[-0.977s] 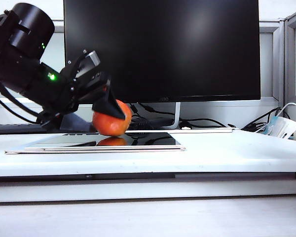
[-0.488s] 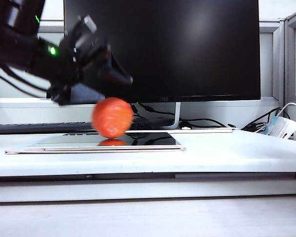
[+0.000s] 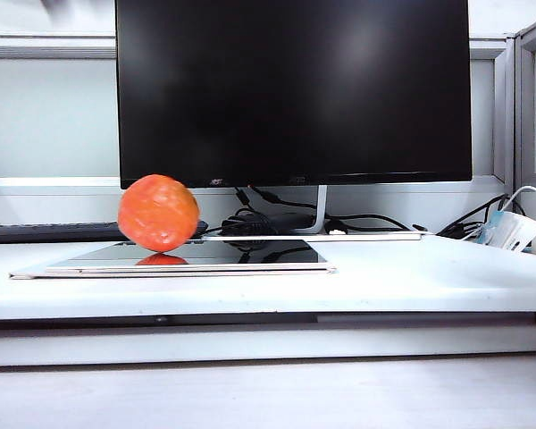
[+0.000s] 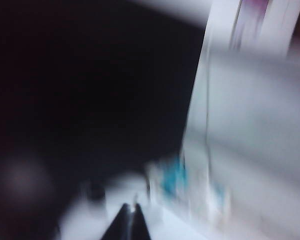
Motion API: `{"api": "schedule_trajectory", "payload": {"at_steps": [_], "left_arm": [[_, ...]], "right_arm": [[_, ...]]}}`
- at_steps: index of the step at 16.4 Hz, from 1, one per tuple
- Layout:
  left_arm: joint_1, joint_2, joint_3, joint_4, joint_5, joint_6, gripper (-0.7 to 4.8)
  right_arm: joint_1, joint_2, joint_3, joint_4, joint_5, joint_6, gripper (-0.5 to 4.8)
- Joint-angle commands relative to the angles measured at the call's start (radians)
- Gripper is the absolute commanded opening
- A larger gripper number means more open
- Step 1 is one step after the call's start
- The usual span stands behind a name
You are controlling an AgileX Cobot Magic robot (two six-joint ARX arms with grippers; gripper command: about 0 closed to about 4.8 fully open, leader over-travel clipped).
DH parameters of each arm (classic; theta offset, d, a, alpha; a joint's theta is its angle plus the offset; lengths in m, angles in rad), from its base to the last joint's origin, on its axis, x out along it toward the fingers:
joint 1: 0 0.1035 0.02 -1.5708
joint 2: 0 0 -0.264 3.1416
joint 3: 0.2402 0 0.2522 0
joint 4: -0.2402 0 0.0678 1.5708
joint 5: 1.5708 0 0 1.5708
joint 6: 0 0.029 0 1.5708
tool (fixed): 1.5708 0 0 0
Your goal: Place the orange on the center of the mirror.
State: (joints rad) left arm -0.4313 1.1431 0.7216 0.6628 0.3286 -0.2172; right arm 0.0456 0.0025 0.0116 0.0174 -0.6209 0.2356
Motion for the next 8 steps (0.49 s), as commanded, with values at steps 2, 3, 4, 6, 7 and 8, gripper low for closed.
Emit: {"api": "schedule_trajectory", "payload": {"at_steps": [2, 3, 4, 6, 7, 8], "left_arm": [[0.002, -0.286, 0.002, -0.274, -0.112, 0.108, -0.06], [0.002, -0.373, 0.002, -0.352, -0.138, 0.163, -0.06], [0.002, -0.429, 0.002, -0.434, -0.201, 0.216, -0.06], [0.003, -0.468, 0.002, -0.61, -0.312, 0.301, -0.06], [0.002, -0.463, -0.001, -0.723, -0.308, 0.312, -0.06], [0.002, -0.44, -0.006, -0.787, -0.306, 0.303, -0.06]], "right_arm": [[0.0, 0.0, -0.007, 0.018, 0.001, 0.0, -0.01], [0.0, 0.0, -0.007, 0.018, 0.002, -0.001, -0.01], [-0.001, 0.0, -0.007, 0.018, 0.003, -0.001, -0.01], [-0.001, 0.0, -0.007, 0.018, 0.002, -0.001, -0.01], [-0.001, 0.0, -0.007, 0.018, 0.002, 0.0, -0.01], [-0.001, 0.0, -0.007, 0.018, 0.002, -0.001, -0.01]]}}
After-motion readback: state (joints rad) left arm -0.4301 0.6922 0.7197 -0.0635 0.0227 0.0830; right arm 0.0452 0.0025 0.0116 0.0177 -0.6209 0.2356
